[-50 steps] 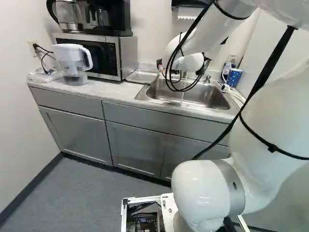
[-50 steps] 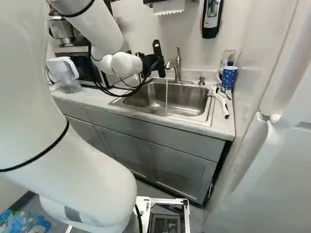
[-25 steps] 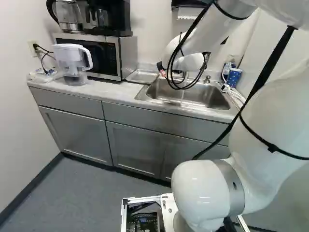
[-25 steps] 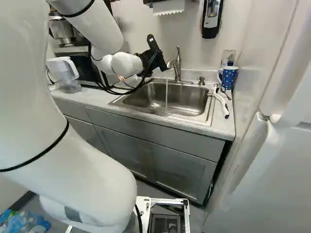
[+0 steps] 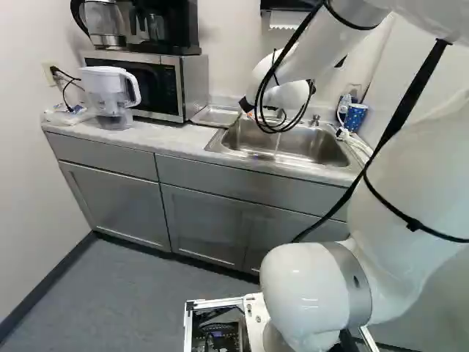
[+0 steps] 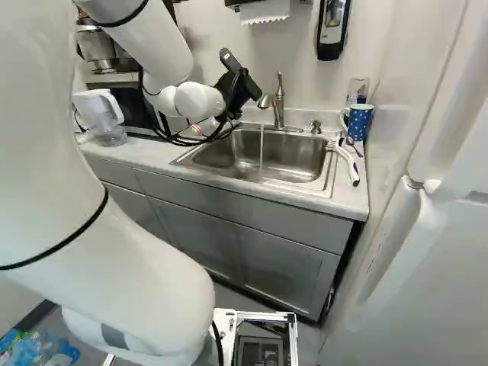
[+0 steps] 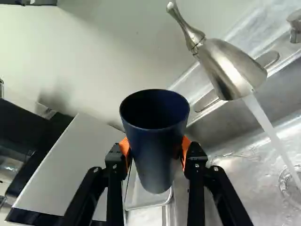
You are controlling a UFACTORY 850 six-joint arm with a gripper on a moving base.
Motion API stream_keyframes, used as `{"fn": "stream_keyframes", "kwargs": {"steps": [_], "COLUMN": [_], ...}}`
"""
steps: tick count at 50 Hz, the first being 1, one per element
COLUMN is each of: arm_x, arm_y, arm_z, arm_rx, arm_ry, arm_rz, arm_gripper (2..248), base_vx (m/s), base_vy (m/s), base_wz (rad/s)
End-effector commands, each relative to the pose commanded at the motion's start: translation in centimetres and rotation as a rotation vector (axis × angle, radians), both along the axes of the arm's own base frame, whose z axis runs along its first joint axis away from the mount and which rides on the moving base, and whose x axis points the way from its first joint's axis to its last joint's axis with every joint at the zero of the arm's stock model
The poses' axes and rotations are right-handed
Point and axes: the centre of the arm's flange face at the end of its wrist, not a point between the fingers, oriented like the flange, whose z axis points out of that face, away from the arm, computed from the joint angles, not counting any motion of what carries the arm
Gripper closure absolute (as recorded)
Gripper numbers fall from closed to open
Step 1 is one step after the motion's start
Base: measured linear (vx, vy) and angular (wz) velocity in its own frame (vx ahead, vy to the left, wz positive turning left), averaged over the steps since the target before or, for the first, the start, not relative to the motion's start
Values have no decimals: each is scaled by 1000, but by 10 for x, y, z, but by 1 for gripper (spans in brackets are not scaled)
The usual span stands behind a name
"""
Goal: Rinse the cup and place it in the tray
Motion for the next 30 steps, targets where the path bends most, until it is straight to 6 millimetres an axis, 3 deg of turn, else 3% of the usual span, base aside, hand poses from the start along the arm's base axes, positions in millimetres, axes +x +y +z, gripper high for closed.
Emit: {"fn": "stream_keyframes", "kwargs": {"steps": [30], "arm_x": [0], "arm_y": [0], "arm_z": [0], "arm_rx": [-307], "arm_ry": [14], "arm_rz": [71], "arm_gripper": [128], "base_vx": [0], "base_vy": [0], "base_wz": [0]}}
